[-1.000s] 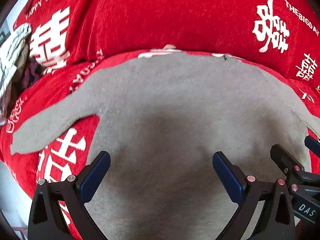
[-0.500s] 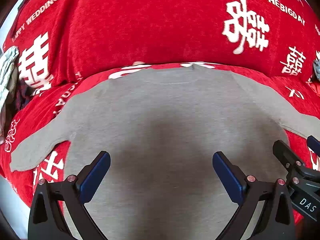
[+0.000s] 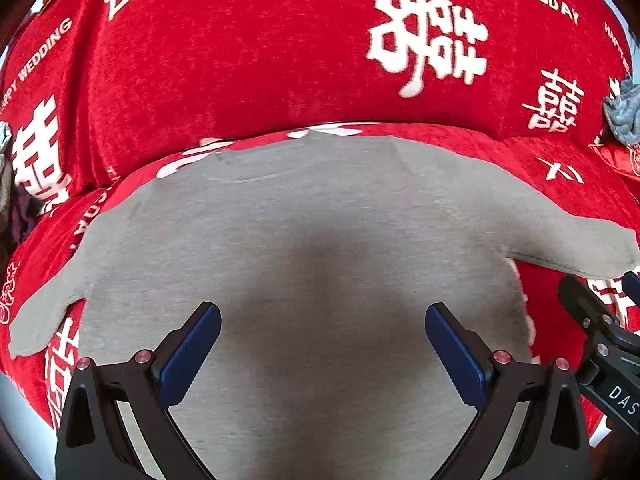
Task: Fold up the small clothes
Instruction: 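Move the right tool to the sweater sleeve cuff and close on it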
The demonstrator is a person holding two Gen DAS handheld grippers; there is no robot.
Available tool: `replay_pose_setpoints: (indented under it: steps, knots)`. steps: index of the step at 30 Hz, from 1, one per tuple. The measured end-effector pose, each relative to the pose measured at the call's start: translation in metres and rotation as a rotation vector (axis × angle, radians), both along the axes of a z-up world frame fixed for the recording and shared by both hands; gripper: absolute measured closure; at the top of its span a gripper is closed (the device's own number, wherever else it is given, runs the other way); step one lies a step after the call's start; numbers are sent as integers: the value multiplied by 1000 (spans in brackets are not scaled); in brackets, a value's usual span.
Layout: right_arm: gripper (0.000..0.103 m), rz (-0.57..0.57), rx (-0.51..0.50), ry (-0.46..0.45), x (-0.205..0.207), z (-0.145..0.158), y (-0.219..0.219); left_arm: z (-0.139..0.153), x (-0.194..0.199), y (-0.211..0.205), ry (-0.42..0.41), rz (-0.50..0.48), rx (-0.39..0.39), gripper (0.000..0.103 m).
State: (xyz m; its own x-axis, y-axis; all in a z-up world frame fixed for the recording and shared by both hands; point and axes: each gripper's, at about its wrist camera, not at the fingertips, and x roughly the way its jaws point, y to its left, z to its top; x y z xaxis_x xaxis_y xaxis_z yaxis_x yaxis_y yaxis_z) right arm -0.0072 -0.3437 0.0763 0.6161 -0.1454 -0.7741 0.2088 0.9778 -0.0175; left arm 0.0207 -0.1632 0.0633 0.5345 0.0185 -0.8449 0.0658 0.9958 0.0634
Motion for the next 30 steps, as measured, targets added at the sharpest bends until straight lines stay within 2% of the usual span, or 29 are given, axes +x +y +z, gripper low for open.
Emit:
replay_pose_setpoints:
  steps: [12,20,30]
  knots:
    - [0,-109,2,-1,-8,1,-78,5,11,-78,-9,-99,26,1]
    - [0,-201,2,7,-12,-7,-137,-1,18,-135,-2,-167,40,1]
    - [0,-332,44,35,-14,-31,-213,-11,25,-189,6,-233,51,1]
